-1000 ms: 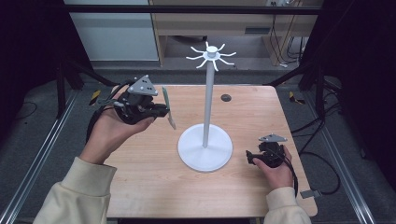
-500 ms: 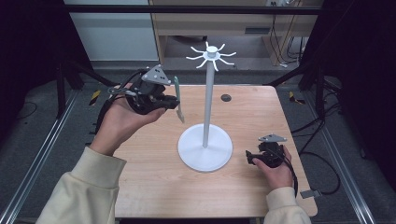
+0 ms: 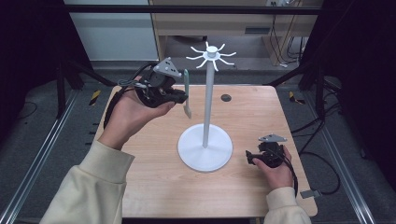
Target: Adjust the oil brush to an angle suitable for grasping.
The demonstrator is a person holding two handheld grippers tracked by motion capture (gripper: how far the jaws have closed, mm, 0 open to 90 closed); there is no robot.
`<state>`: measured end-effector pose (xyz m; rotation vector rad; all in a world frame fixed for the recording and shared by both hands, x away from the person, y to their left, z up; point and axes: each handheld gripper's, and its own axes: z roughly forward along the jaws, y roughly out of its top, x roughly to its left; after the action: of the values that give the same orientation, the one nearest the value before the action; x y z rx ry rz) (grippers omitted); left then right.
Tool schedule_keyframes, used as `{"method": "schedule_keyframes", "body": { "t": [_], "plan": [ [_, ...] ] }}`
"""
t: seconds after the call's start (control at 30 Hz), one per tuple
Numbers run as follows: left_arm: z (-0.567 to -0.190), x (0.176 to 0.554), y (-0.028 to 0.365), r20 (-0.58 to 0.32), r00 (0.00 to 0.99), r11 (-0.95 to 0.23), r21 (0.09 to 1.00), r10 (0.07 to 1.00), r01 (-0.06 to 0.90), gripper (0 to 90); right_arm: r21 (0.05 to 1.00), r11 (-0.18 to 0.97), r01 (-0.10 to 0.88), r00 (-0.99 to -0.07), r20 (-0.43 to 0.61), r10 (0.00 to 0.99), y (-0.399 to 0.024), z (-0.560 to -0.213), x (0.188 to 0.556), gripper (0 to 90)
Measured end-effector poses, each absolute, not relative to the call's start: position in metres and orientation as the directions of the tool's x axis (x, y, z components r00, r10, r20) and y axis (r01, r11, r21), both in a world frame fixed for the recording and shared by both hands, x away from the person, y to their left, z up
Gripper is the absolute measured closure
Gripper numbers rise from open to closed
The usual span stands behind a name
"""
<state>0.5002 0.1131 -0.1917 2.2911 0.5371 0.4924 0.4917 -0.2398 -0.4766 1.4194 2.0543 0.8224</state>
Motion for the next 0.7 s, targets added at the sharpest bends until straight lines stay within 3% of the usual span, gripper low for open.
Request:
{"method": "schedule_keyframes", "body": {
  "t": [0.7],
  "plan": [
    [-0.183,0.501,0.096,0.188,0.843,-0.655,0.720,0.504,0.231,81.4,0.722,0.269,0.638,-0.326,-0.063,0.943,-0.240,-0.476,0.491,13.2]
  ]
}}
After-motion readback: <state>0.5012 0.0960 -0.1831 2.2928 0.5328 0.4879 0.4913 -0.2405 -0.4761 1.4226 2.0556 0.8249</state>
